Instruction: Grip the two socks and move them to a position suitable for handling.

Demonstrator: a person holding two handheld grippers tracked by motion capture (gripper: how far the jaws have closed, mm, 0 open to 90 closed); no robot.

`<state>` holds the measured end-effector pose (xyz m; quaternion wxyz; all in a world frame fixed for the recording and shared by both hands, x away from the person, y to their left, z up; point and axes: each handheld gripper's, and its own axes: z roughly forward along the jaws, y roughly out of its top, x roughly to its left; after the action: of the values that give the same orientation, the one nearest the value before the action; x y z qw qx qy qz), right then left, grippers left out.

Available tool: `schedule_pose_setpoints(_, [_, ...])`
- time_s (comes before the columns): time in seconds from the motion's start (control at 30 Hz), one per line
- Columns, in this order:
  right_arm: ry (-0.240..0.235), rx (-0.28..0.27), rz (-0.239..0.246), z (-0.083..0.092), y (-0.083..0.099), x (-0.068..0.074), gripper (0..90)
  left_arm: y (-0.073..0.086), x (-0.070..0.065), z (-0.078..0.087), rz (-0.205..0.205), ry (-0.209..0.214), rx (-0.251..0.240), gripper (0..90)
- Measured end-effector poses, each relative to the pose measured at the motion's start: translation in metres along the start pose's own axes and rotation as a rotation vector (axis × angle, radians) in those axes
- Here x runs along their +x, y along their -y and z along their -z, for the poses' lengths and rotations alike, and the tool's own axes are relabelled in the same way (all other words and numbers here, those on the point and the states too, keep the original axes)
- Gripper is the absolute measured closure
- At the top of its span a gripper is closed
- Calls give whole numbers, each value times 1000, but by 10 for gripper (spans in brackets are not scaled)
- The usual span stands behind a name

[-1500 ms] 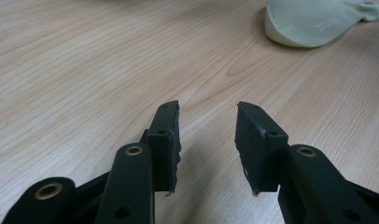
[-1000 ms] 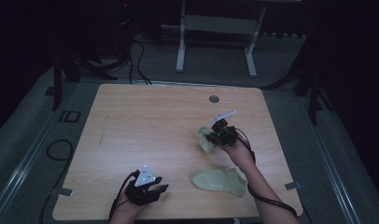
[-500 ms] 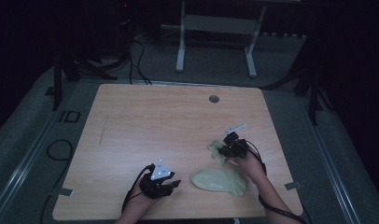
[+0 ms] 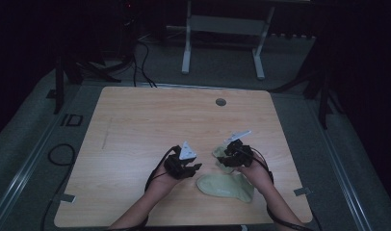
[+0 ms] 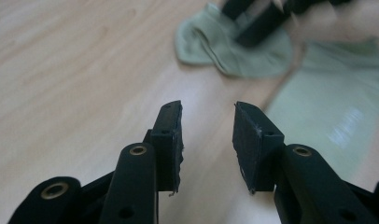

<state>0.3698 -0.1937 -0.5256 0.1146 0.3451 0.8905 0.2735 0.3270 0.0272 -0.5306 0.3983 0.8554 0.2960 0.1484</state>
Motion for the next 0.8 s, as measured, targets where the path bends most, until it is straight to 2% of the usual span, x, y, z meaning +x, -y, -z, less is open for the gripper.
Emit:
schedule_pose_setpoints(0.17, [19, 38, 23, -17, 8, 6, 571, -18, 2, -27, -34, 18, 8, 630])
schedule_pose_setpoints(0.23, [33, 25, 25, -18, 10, 7, 603, -24, 2, -37, -35, 35, 11, 629])
schedule_pose_setpoints(0.27, [30, 23, 25, -17, 10, 7, 630, -26, 2, -42, -36, 18, 24, 629])
schedule_pose_setpoints(0.4, [58, 16, 44, -16, 14, 10, 787, -32, 2, -61, -46, 31, 34, 635])
schedule_pose_setpoints(0.43, [62, 16, 46, -16, 14, 10, 802, -32, 2, -65, -48, 34, 32, 670])
schedule_pose_setpoints(0.47, [60, 16, 42, -16, 15, 10, 816, -33, 2, -68, -45, 17, 20, 692])
schedule_pose_setpoints(0.53, [58, 9, 43, -16, 15, 8, 827, -36, 5, -72, -37, 32, -5, 827])
schedule_pose_setpoints(0.57, [55, 7, 46, -16, 16, 8, 829, -37, 5, -74, -39, 26, -9, 864])
schedule_pose_setpoints(0.7, [52, 5, 49, -15, 17, 8, 830, -40, 3, -88, -75, 36, 41, 890])
schedule_pose_setpoints(0.73, [51, 4, 49, -15, 17, 7, 830, -41, 2, -90, -87, 27, 56, 890])
schedule_pose_setpoints(0.8, [51, 6, 54, -15, 17, 7, 830, -40, 1, -98, -85, 5, 91, 891])
